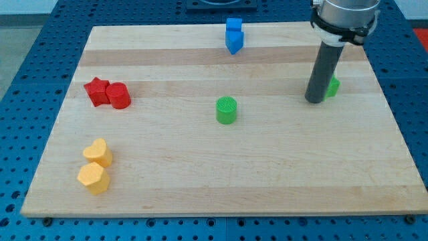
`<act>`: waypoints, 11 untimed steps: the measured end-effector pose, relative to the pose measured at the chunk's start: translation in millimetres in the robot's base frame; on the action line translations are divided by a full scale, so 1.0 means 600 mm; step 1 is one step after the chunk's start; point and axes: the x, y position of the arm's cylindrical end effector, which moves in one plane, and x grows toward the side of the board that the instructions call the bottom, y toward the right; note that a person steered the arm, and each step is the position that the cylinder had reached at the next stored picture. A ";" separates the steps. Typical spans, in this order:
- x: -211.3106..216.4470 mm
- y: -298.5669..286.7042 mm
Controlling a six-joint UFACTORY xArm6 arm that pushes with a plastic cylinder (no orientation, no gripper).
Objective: Take the green circle towards the green star
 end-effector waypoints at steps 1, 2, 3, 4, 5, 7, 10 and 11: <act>-0.007 -0.093; -0.009 -0.234; -0.010 -0.338; 0.007 -0.351; 0.060 -0.351; 0.060 -0.323; 0.020 -0.184; 0.007 -0.184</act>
